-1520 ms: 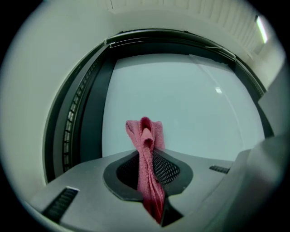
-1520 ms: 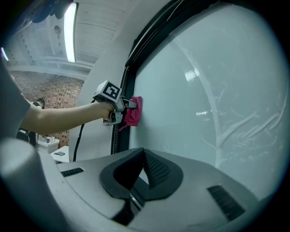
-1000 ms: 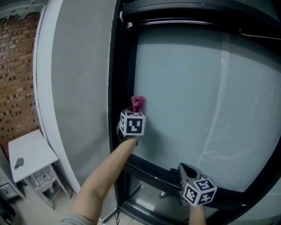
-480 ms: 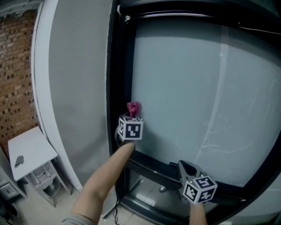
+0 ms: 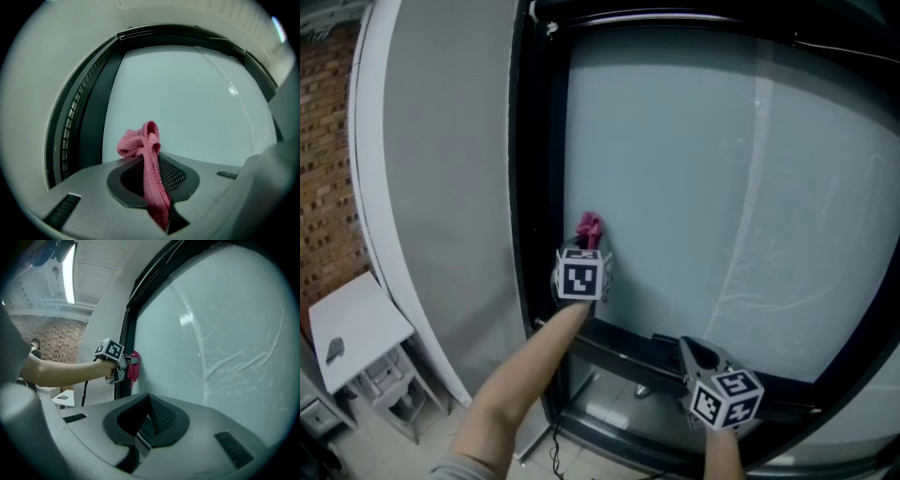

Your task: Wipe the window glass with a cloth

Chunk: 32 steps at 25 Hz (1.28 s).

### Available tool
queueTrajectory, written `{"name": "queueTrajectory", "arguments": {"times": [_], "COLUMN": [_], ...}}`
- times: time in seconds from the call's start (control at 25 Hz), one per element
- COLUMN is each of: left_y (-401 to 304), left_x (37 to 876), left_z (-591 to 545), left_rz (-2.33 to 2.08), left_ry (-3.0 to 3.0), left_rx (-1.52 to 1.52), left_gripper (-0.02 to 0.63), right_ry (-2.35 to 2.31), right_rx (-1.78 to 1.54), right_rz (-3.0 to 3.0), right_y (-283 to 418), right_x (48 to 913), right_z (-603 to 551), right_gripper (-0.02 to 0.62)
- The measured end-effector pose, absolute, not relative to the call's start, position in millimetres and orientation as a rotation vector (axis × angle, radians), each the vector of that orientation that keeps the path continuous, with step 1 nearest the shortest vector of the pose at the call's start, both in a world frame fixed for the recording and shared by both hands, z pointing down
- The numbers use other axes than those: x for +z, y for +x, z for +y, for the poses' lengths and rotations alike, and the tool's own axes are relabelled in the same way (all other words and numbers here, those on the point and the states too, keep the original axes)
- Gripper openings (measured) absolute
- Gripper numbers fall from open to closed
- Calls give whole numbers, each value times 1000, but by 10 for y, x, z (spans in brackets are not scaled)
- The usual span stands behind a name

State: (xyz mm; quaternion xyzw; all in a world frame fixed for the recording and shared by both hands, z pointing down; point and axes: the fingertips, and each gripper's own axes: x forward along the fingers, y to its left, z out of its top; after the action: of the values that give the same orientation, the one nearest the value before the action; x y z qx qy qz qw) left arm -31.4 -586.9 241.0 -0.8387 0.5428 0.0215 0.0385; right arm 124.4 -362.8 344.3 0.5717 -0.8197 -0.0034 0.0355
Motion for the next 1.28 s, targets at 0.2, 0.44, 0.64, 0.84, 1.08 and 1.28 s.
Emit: {"name": "queueTrajectory", "arguments": {"times": [0.2,0.44,0.64,0.84,1.08,1.28], "left_y": [-124,291,552,913,1347,1827], "left_x": [2384,2340,2313,2227,2166,2157], "left_z": [-5731,-5468,-5294,-5064,-4767,-4452], "left_rz": [1571,1428,1366,1260,1141,1003], "left_ry": [-2636,-2706,-2732,-2761,-2806,-2853], "left_rx": [110,142,158,188,225,229], "left_gripper": [51,51,51,51,51,51], "right_ry": [1778,1796,1825,1872,1935,1995], "right_rx": [-5,-1,-1,8,9,4], "right_rz": [-2503,-2484,-2456,-2416,-2378,-2347], "right_y": [1277,1327,1428,1614,1844,2023], "right_x": [3468,3478,3495,3507,3491,3497], "right_z": [-3561,-3461,-3338,-3198,-3022,-2887], "right_gripper": [-11,-11,-11,-11,-11,-11]}}
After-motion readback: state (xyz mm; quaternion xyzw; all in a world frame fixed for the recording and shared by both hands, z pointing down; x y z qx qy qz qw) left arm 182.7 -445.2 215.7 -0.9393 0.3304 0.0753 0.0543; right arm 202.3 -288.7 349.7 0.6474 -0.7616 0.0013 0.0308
